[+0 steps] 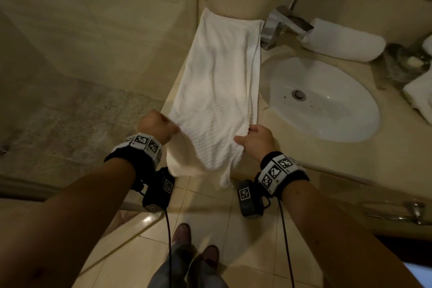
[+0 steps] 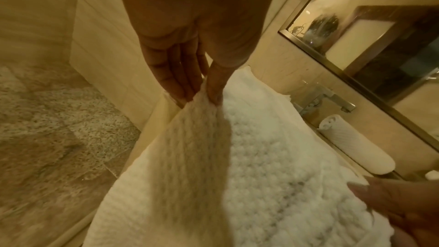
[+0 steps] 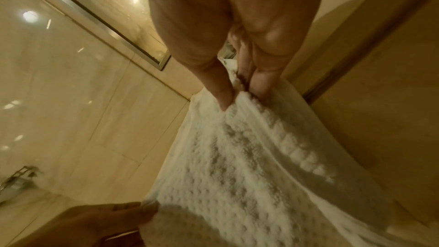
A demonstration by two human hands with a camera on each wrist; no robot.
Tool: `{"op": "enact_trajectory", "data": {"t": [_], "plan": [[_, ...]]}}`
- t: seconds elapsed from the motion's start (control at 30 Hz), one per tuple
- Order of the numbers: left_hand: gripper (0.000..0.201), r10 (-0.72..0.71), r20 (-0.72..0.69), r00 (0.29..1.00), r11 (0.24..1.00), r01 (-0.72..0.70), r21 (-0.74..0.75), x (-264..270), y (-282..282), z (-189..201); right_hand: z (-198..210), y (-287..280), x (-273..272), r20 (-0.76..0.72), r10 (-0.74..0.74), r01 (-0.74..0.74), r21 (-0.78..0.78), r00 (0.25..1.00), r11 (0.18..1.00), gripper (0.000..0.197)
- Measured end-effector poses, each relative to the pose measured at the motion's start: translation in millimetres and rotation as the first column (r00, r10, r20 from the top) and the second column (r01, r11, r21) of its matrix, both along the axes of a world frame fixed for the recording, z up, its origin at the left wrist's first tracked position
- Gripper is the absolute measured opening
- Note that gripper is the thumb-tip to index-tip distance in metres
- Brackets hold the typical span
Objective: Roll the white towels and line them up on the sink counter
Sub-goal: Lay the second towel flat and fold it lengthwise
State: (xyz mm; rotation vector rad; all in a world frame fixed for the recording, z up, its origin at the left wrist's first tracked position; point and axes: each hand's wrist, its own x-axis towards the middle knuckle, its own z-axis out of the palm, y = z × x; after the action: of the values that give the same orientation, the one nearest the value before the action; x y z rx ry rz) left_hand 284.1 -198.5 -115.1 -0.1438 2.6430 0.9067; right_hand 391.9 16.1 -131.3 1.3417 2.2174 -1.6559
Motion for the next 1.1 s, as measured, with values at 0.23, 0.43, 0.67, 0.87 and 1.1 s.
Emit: {"op": "enact_trajectory", "data": {"t": [0.23,0.43,0.67,0.87,1.1], "plan": [[0.016,0.022,0.033,0.999,0.952,-0.031,0.305,-17.8,-14.6,15.9,9.6,4.1,4.3,-0.131,-0.062,0.056,-0.051,0.989,0.997,0.028],[0.02,0.205,0.086,0.975,0.907,-0.222,0.358,-17.4,-30.6,-6.2,5.2,4.9,9.4,-0.048,-0.027,0.028,0.027,0.998,0.999,0.021],[0.035,0.023,-0.017,1.0,0.998,-0.023,-0.05,-7.0,-23.4,-14.0,10.5,-7.8,6.0,0.061,0.031,-0.049,0.324,0.998,0.945,0.031],[0.035,-0.018,0.015,1.0,0.998,0.019,-0.053,-23.4,-23.1,-15.8,11.6,-3.3,11.1,0.129,0.012,-0.045,0.252,0.992,0.967,0.024],[0.019,-0.148,-0.05,0.988,0.98,0.14,-0.138,-33.3,-12.7,1.2,17.9,2.6,-8.2,0.053,-0.003,-0.006,0.174,0.999,0.985,0.037]]}}
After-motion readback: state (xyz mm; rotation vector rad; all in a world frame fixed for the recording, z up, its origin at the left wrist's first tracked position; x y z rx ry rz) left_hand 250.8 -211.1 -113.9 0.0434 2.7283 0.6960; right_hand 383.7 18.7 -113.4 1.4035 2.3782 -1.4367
